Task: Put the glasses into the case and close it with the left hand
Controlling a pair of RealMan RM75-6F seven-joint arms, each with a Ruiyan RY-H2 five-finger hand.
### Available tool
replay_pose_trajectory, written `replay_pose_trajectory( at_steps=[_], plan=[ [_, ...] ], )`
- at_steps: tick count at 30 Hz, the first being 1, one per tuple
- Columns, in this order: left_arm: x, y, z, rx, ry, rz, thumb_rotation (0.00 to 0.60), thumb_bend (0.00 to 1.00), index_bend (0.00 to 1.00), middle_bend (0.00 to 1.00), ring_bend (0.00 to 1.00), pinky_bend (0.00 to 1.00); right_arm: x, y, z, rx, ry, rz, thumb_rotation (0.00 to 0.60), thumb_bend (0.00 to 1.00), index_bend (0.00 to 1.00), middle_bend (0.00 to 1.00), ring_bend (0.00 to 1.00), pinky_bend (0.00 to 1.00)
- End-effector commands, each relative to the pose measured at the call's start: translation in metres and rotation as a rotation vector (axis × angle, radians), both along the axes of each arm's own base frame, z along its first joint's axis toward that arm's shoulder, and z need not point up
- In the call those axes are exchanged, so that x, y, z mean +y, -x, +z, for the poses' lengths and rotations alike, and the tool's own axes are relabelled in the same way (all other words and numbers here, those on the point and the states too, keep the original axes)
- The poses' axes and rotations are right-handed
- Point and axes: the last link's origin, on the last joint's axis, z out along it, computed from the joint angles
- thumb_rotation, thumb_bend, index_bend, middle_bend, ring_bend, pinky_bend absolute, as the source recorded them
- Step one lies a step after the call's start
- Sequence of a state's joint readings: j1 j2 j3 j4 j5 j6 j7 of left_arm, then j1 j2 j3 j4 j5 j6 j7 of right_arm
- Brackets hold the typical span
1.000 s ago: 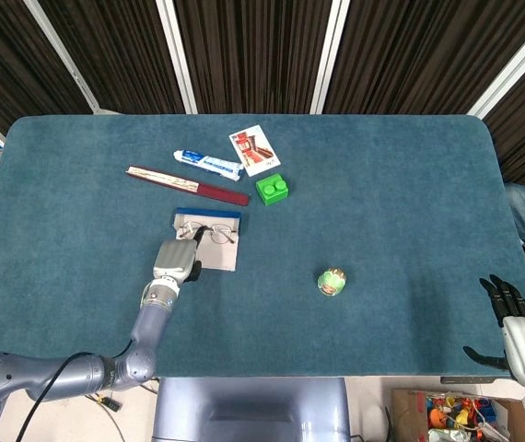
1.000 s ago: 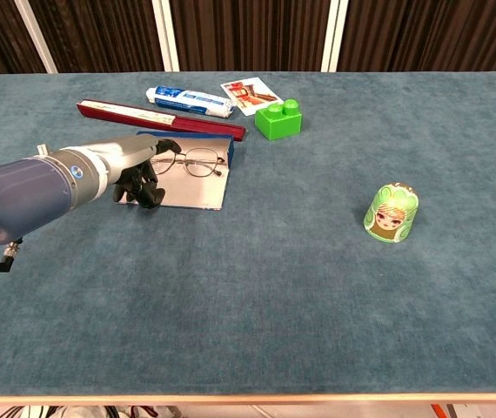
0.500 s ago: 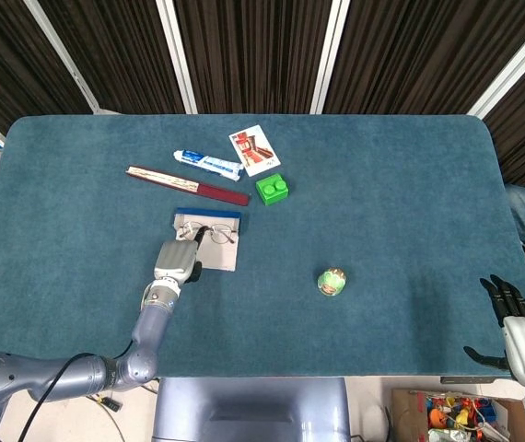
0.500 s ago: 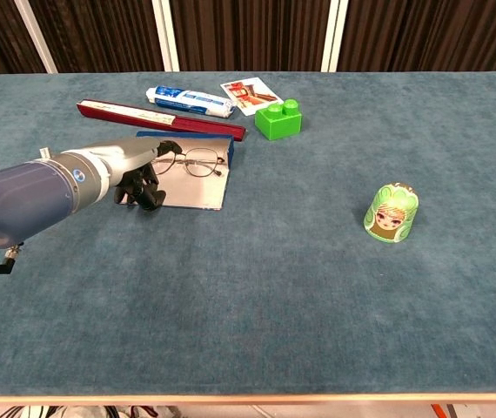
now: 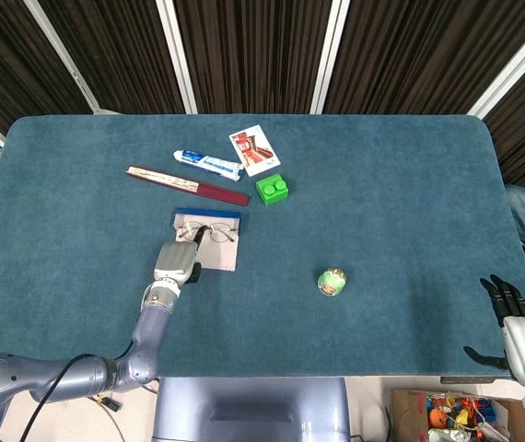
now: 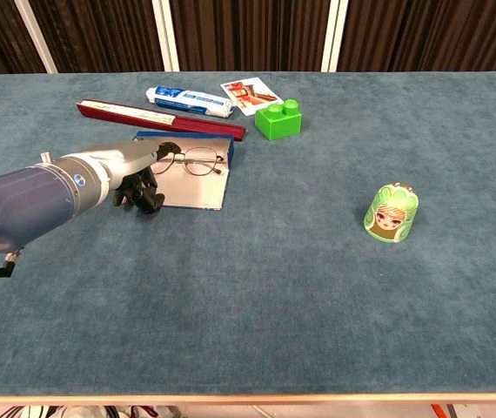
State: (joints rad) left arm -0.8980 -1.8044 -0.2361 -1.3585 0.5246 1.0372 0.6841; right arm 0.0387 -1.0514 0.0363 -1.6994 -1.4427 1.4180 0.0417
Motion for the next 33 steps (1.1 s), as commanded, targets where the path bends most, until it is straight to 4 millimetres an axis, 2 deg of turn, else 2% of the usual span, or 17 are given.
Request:
replay_pose_trajectory(
  at_steps=[1,33],
  plan=[
    [0.000,0.001,-0.001,0.007,-0.006,-0.006,0.600,0.53,0.00,0.75,0.67,0.66,0.000,0.000,0.000,0.000,0.000,-0.001,0.600,0.10,0.00,0.00,0.00,0.17],
    [0.015,-0.005,-0.011,0.059,-0.042,-0.012,0.600,0.53,0.00,0.75,0.67,0.66,0.000,0.000,0.000,-0.004,0.001,-0.010,0.600,0.10,0.00,0.00,0.00,0.17]
  ],
)
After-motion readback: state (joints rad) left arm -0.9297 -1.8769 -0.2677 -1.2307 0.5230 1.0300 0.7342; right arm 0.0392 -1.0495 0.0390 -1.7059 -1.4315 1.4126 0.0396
